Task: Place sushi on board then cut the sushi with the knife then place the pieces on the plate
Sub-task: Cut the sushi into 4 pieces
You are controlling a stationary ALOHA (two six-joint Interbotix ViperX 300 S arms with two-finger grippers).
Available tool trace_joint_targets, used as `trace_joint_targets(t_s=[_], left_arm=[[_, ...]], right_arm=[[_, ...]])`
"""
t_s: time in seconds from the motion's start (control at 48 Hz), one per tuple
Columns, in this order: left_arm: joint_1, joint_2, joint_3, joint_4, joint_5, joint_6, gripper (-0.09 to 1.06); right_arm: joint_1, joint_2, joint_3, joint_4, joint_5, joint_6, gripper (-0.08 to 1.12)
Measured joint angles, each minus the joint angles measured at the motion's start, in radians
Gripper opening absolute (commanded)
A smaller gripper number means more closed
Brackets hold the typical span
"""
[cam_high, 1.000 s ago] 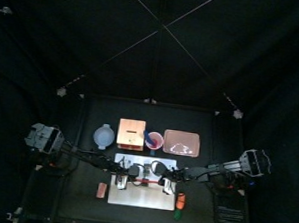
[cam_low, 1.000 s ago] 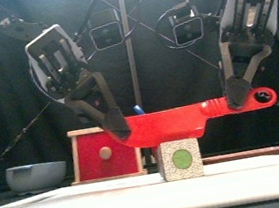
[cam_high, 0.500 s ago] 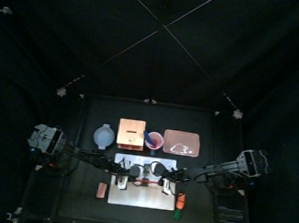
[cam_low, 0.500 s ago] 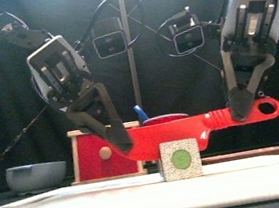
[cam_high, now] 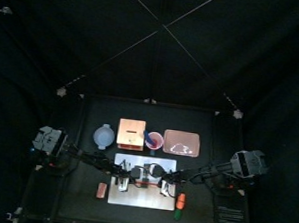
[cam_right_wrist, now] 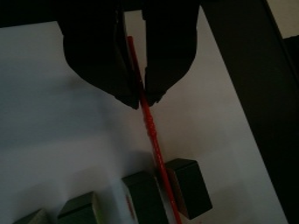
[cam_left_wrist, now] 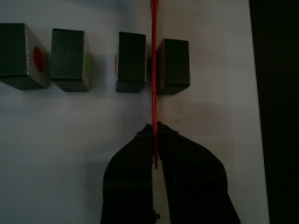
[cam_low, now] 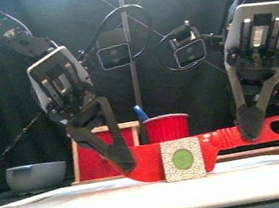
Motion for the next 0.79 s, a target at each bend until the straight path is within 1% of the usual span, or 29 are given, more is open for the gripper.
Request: trace_joint_targets(t_s=[0.125,0.208,0.458,0.625,0.792], left_arm=[[-0.015,0.000,-0.002,-0.023,0.000,0.002,0.36],[-0.021,0.000,-0.003,-0.031,-0.002,0.000,0.36],[-0.023,-0.009,0.000,-0.032,-0.003,0.002,0.39],[-0.023,-0.052,0.006,-0.035,-0.003,0.000,0.48],[-0.023,-0.107,0.012,-0.035,0.018,0.003,0.56]], right_arm=[[0.017,0.000,-0.003,0.020,0.000,-0.002,0.32],[0.023,0.000,-0.003,0.023,0.000,-0.002,0.32],[0.023,-0.011,-0.009,0.015,0.000,-0.002,0.32],[0.021,-0.048,-0.005,0.002,0.000,0.000,0.32],[0.017,-0.112,-0.003,-0.006,0.008,0.000,0.32]])
